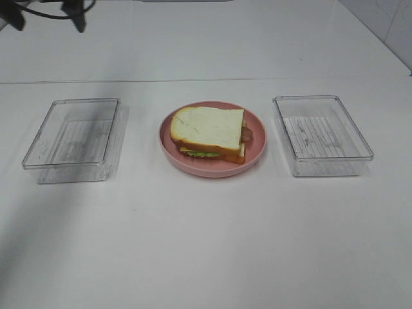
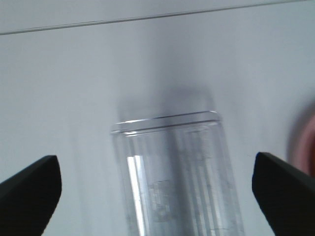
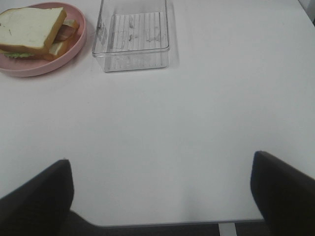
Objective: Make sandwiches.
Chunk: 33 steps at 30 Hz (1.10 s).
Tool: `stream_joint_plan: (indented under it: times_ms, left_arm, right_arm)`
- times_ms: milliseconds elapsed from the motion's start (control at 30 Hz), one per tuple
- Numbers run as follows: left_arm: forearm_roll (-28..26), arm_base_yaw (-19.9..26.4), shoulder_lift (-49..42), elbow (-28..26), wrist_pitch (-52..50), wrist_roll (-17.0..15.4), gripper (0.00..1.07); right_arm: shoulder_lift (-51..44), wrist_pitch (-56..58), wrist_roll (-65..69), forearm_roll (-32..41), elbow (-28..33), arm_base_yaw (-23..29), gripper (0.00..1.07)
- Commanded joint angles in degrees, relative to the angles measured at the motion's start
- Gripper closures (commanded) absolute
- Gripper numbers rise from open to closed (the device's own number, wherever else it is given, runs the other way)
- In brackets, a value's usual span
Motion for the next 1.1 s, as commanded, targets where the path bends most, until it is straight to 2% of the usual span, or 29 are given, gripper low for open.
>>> stream_joint_plan:
  times_ms: [33, 67, 133, 233, 333, 367, 400, 433, 467, 500, 533, 567, 600, 667, 700, 733, 767, 800, 833, 867, 933, 967, 1000, 1033, 1067, 1100]
  left_arm:
    - [-1.83, 4.53, -0.52, 0.74, 5.61, -0.17, 0.08]
    - [-1.83, 4.53, -0.52, 0.74, 5.61, -0.17, 0.08]
    - [-5.10, 6.76, -1.32, 0.86, 5.67, 0.80, 0.08]
    - [-5.39, 6.76, -1.60, 1.15, 5.67, 1.09, 0.08]
    - [-5.79, 6.76, -3.27, 3.61, 5.67, 1.49, 0.08]
    - [-6.59, 6.70, -5.39, 7.73, 5.67, 1.49, 0.08]
    - [-6.13, 6.25, -8.82, 14.38, 5.39, 1.49, 0.08]
    - [-6.13, 6.25, -8.82, 14.38, 5.39, 1.49, 0.08]
    - [-5.10, 5.96, -11.34, 18.45, 4.53, 1.49, 0.08]
    - [-5.10, 5.96, -11.34, 18.45, 4.53, 1.49, 0.08]
    - [-2.86, 4.87, -17.76, 26.87, 1.09, 1.43, 0.08]
    - [-2.06, 4.30, -21.60, 31.91, -1.66, 0.97, 0.08]
    - [-2.06, 4.30, -21.60, 31.91, -1.66, 0.97, 0.08]
    - [-1.66, 3.27, -36.90, 50.71, -10.94, -1.15, 0.08]
    - [-1.66, 3.27, -36.90, 50.71, -10.94, -1.15, 0.08]
    - [-1.78, 2.98, -41.37, 56.78, -13.01, -1.38, 0.08]
    - [-1.78, 2.75, -50.36, 65.15, -16.62, -1.78, 0.08]
    - [-1.78, 2.75, -50.36, 65.15, -16.62, -1.78, 0.08]
    - [-1.78, 2.75, -54.72, 69.27, -18.45, -1.78, 0.08]
    - [-1.78, 2.75, -54.72, 69.27, -18.45, -1.78, 0.08]
    - [0.40, 2.81, -69.61, 82.05, -24.24, -1.55, 0.08]
    - [0.40, 2.81, -69.61, 82.05, -24.24, -1.55, 0.08]
    - [1.55, 2.81, -73.34, 85.08, -25.38, -1.55, 0.08]
    - [3.27, 2.81, -79.87, 90.53, -26.41, -1.55, 0.08]
    - [3.27, 2.81, -79.87, 90.53, -26.41, -1.55, 0.08]
    - [3.72, 2.81, -86.92, 94.54, -26.18, -1.55, 0.08]
  right_arm:
    - [-1.60, -0.40, -0.40, 0.00, 0.17, -0.34, 0.13]
    - [-1.60, -0.40, -0.40, 0.00, 0.17, -0.34, 0.13]
    - [-1.60, -0.40, -0.40, 0.00, 0.17, -0.34, 0.13]
    - [-1.60, -0.40, -0.40, 0.00, 0.17, -0.34, 0.13]
    - [-1.60, -0.40, -0.40, 0.00, 0.17, -0.34, 0.13]
    - [-1.60, -0.40, -0.40, 0.00, 0.17, -0.34, 0.13]
    - [-1.60, -0.40, -0.40, 0.00, 0.17, -0.34, 0.13]
    - [-1.60, -0.40, -0.40, 0.00, 0.17, -0.34, 0.13]
    - [-1.60, -0.40, -0.40, 0.00, 0.17, -0.34, 0.13]
    - [-1.60, -0.40, -0.40, 0.00, 0.17, -0.34, 0.13]
    - [-1.60, -0.40, -0.40, 0.00, 0.17, -0.34, 0.13]
    - [-1.60, -0.40, -0.40, 0.00, 0.17, -0.34, 0.13]
    - [-1.60, -0.40, -0.40, 0.00, 0.17, -0.34, 0.13]
    - [-1.60, -0.40, -0.40, 0.00, 0.17, -0.34, 0.13]
    - [-1.60, -0.40, -0.40, 0.00, 0.17, -0.34, 0.13]
    - [-1.60, -0.40, -0.40, 0.00, 0.17, -0.34, 0.13]
    - [-1.60, -0.40, -0.40, 0.00, 0.17, -0.34, 0.13]
    - [-1.60, -0.40, -0.40, 0.00, 0.17, -0.34, 0.13]
    - [-1.60, -0.40, -0.40, 0.00, 0.17, -0.34, 0.13]
    - [-1.60, -0.40, -0.40, 0.00, 0.17, -0.34, 0.13]
    - [-1.60, -0.40, -0.40, 0.00, 0.17, -0.34, 0.13]
    - [-1.60, -0.40, -0.40, 0.00, 0.17, -0.34, 0.13]
    - [-1.60, -0.40, -0.40, 0.00, 0.17, -0.34, 0.13]
    - [-1.60, -0.40, -0.40, 0.00, 0.17, -0.34, 0.13]
    - [-1.60, -0.40, -0.40, 0.00, 0.17, -0.34, 0.13]
    - [-1.60, -0.40, -0.40, 0.00, 0.17, -0.34, 0.13]
